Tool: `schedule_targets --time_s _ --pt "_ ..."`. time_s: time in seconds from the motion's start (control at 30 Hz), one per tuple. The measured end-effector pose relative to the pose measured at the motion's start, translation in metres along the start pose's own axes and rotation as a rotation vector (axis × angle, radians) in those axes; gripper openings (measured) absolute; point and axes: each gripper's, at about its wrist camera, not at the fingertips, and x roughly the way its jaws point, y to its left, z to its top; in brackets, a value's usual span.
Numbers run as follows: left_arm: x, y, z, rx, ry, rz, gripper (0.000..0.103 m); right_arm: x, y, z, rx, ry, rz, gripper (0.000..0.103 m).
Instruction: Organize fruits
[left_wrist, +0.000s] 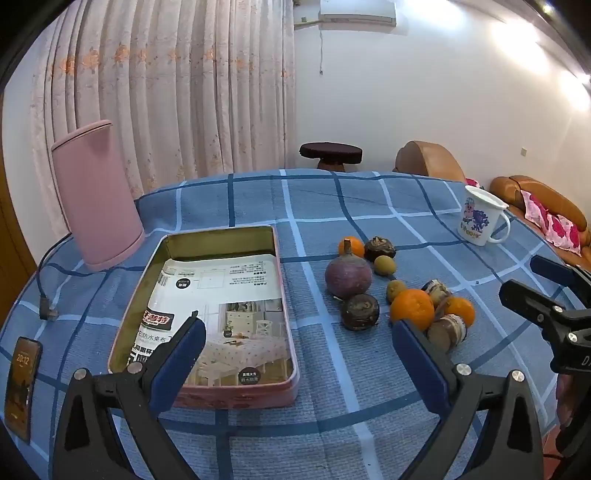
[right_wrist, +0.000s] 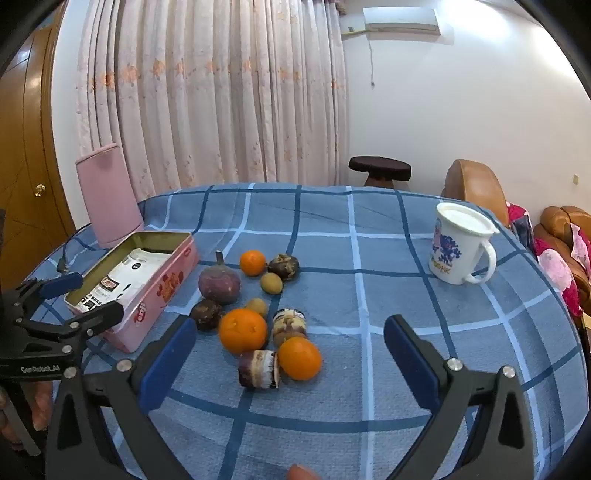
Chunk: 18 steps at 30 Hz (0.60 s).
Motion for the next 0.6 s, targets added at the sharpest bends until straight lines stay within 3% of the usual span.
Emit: schedule_targets --time_s 0.6 --pt "-0.001 0.0 -0.001 -0.015 -0.006 -0.015 0.102 -0.012 0.001 0.0 0.007 -0.024 0.012 0.103"
